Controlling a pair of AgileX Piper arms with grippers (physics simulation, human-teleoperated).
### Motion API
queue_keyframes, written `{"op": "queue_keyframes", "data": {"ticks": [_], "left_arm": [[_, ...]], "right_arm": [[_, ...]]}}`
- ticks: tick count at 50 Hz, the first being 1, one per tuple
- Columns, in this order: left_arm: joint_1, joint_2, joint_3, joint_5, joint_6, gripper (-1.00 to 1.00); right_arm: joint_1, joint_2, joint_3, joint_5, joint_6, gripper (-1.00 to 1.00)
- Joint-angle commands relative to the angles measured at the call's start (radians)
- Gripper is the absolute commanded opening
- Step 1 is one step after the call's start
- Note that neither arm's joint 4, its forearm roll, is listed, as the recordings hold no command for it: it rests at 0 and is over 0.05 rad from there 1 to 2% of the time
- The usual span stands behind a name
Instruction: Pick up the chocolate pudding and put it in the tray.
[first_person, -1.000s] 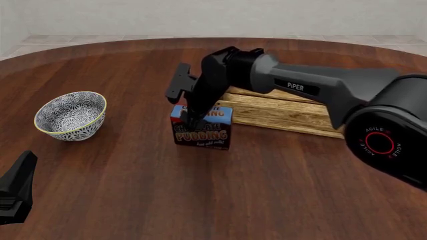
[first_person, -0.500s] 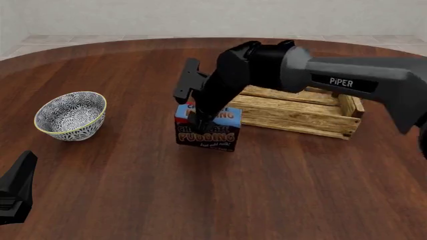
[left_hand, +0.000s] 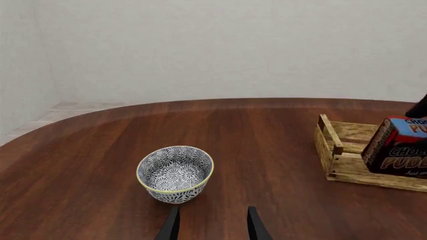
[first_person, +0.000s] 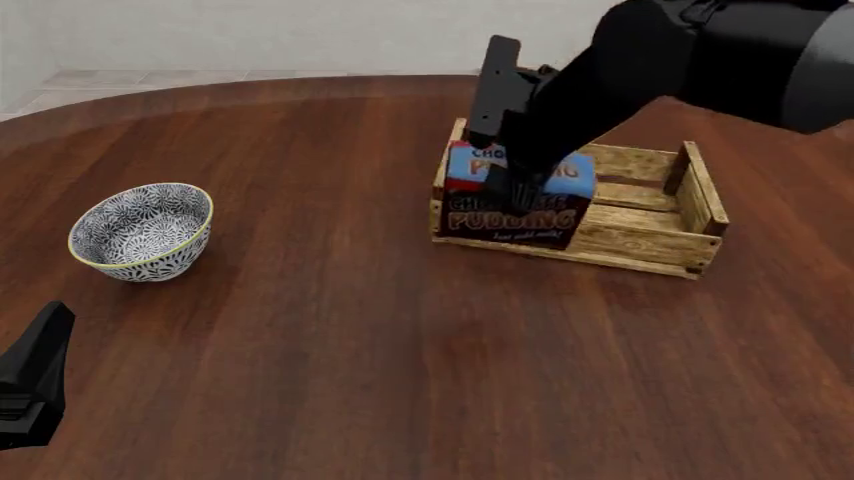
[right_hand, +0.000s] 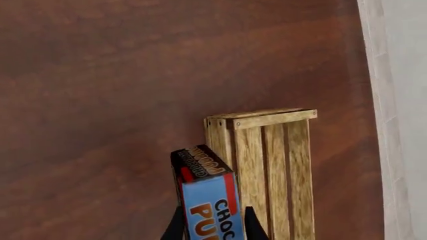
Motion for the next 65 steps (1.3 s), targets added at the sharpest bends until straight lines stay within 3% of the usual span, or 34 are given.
{"op": "queue_keyframes", "data": {"ticks": [1,4,8,9,17,34,46,65], "left_arm": [[0.000,0.000,0.000,0.000,0.000,1.00],[0.000,0.000,0.000,0.000,0.000,1.00],[0.000,0.000,0.000,0.000,0.000,1.00],[0.000,0.000,0.000,0.000,0.000,1.00],[0.000,0.000,0.000,0.000,0.000,1.00],[0.000,0.000,0.000,0.000,0.000,1.00],[0.000,0.000,0.000,0.000,0.000,1.00],[0.000,0.000,0.000,0.000,0.000,1.00]], "right_arm": [[-0.126,-0.103,-0.016,0.079,-0.083,-1.00],[-0.194,-0.097,-0.036,0.076,-0.130,-1.00],[-0.210,-0.082,-0.083,0.079,-0.122,-1.00],[-0.249,-0.064,-0.084,0.052,-0.142,-1.00],[-0.291,-0.019,-0.133,0.028,-0.159,-1.00],[-0.306,0.093,-0.221,-0.013,-0.153,-1.00],[-0.290,0.193,-0.337,0.015,-0.107,-1.00],[-0.282,0.283,-0.374,-0.004,-0.097,-1.00]]}}
